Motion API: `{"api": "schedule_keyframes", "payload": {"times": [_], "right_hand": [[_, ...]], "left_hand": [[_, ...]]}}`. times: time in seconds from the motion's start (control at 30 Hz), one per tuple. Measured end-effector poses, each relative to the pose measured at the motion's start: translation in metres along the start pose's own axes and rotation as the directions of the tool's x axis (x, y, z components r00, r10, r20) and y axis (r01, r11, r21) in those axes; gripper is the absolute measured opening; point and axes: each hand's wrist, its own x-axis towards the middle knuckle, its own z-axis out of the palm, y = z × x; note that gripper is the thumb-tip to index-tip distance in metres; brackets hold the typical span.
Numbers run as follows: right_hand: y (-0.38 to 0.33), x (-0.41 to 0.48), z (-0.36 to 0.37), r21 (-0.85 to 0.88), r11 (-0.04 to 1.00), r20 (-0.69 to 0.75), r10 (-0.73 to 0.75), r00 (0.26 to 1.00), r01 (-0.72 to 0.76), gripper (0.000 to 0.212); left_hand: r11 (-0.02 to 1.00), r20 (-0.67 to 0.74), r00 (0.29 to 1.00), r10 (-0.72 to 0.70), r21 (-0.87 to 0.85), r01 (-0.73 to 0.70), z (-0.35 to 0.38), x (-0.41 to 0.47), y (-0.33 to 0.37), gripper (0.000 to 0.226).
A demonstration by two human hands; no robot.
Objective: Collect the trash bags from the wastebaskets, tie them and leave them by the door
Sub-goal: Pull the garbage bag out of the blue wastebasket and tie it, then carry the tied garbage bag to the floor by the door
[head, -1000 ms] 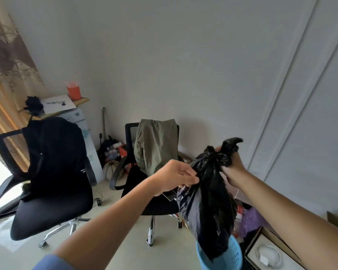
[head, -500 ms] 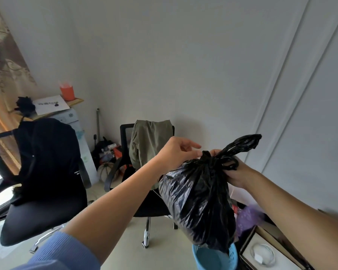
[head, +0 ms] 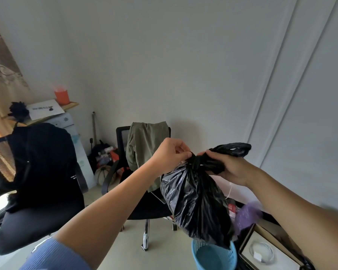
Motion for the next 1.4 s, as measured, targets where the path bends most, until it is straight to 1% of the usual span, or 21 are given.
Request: {"api": "schedule_keyframes", "payload": {"times": [0.07, 0.1, 0.3, 0.43, 0.53, 0.63, 0.67, 0.7, 0.77, 0.8, 0.87, 0.97, 1.0, 1.03, 1.07, 1.1, 1.13, 1.17, 1.2, 1.27, 1.4], "right_hand": [[-0.001, 0.001, -0.001, 0.007, 1.000, -0.094, -0.023, 0.995, 0.023, 0.045], [-0.001, 0.002, -0.001, 0.006, 0.999, -0.127, -0.042, 0.991, 0.043, 0.045], [-0.004, -0.001, -0.010, -0.128, 0.987, -0.214, -0.122, 0.969, 0.096, 0.028], [0.004, -0.003, -0.012, -0.126, 0.989, -0.290, -0.106, 0.951, 0.072, 0.022], [0.011, -0.002, 0.000, 0.039, 0.997, -0.359, -0.051, 0.932, 0.069, 0.019], [0.006, -0.002, 0.008, 0.238, 0.968, -0.291, -0.010, 0.957, 0.082, 0.020], [0.003, -0.003, 0.010, 0.227, 0.972, -0.284, 0.010, 0.959, 0.057, 0.020], [0.002, -0.004, 0.011, 0.152, 0.988, -0.297, 0.027, 0.954, 0.019, 0.018], [0.006, -0.005, 0.009, -0.113, 0.990, -0.364, 0.035, 0.931, -0.081, 0.018], [0.010, -0.007, 0.008, -0.235, 0.961, -0.396, 0.043, 0.917, -0.146, 0.024], [0.018, -0.013, 0.010, -0.434, 0.856, -0.416, 0.087, 0.905, -0.282, 0.045], [0.033, -0.024, 0.016, -0.638, 0.638, -0.416, 0.184, 0.890, -0.430, 0.061], [0.041, -0.030, 0.014, -0.698, 0.536, -0.447, 0.191, 0.874, -0.475, 0.069], [0.052, -0.036, 0.007, -0.772, 0.373, -0.487, 0.172, 0.857, -0.514, 0.084], [0.063, -0.044, 0.000, -0.834, 0.137, -0.518, 0.142, 0.843, -0.535, 0.102], [0.076, -0.053, -0.008, -0.840, -0.118, -0.541, 0.134, 0.830, -0.529, 0.112], [0.087, -0.064, -0.016, -0.813, -0.314, -0.551, 0.144, 0.822, -0.490, 0.112], [0.096, -0.076, -0.021, -0.781, -0.443, -0.560, 0.182, 0.808, -0.441, 0.110], [0.105, -0.092, -0.029, -0.748, -0.524, -0.585, 0.229, 0.778, -0.407, 0.108], [0.117, -0.116, -0.042, -0.688, -0.613, -0.648, 0.277, 0.709, -0.389, 0.106], [0.123, -0.186, -0.075, -0.578, -0.648, -0.773, 0.241, 0.586, -0.496, 0.096]], "left_hand": [[1.000, 0.007, 1.000, -0.001, 0.008, 0.001, -0.003, -0.001, 0.000, 0.004], [1.000, 0.002, 1.000, 0.000, 0.011, 0.000, -0.004, -0.001, 0.000, 0.005], [0.999, -0.064, 0.997, -0.050, -0.001, 0.050, -0.016, -0.003, -0.010, 0.006], [0.987, -0.094, 0.985, -0.147, -0.073, 0.141, -0.014, -0.010, -0.027, 0.012], [0.979, -0.063, 0.980, -0.189, -0.090, 0.183, -0.007, -0.014, -0.036, 0.011], [0.975, 0.008, 0.981, -0.195, -0.107, 0.195, -0.005, -0.014, -0.040, 0.004], [0.974, 0.043, 0.980, -0.194, -0.108, 0.197, -0.005, -0.014, -0.042, 0.004], [0.973, 0.076, 0.977, -0.198, -0.104, 0.205, -0.004, -0.015, -0.044, 0.007], [0.971, 0.113, 0.968, -0.225, -0.058, 0.233, -0.002, -0.017, -0.055, 0.012], [0.969, 0.120, 0.962, -0.244, -0.017, 0.248, -0.001, -0.019, -0.062, 0.014], [0.958, 0.148, 0.947, -0.285, 0.068, 0.278, 0.004, -0.021, -0.078, 0.016], [0.941, 0.254, 0.910, -0.327, 0.181, 0.287, 0.017, -0.025, -0.102, 0.016], [0.939, 0.298, 0.896, -0.329, 0.207, 0.275, 0.025, -0.026, -0.108, 0.016], [0.938, 0.339, 0.883, -0.326, 0.231, 0.258, 0.033, -0.026, -0.114, 0.017], [0.938, 0.378, 0.869, -0.318, 0.259, 0.231, 0.043, -0.027, -0.119, 0.017], [0.937, 0.418, 0.855, -0.307, 0.291, 0.194, 0.054, -0.027, -0.121, 0.016], [0.935, 0.458, 0.839, -0.293, 0.322, 0.151, 0.064, -0.027, -0.123, 0.015], [0.931, 0.497, 0.822, -0.277, 0.350, 0.103, 0.075, -0.027, -0.124, 0.015], [0.926, 0.538, 0.801, -0.263, 0.374, 0.054, 0.087, -0.027, -0.121, 0.015], [0.921, 0.594, 0.765, -0.251, 0.390, 0.000, 0.105, -0.028, -0.115, 0.015], [0.931, 0.719, 0.678, -0.152, 0.335, -0.146, 0.155, -0.031, -0.079, 0.010]]}}
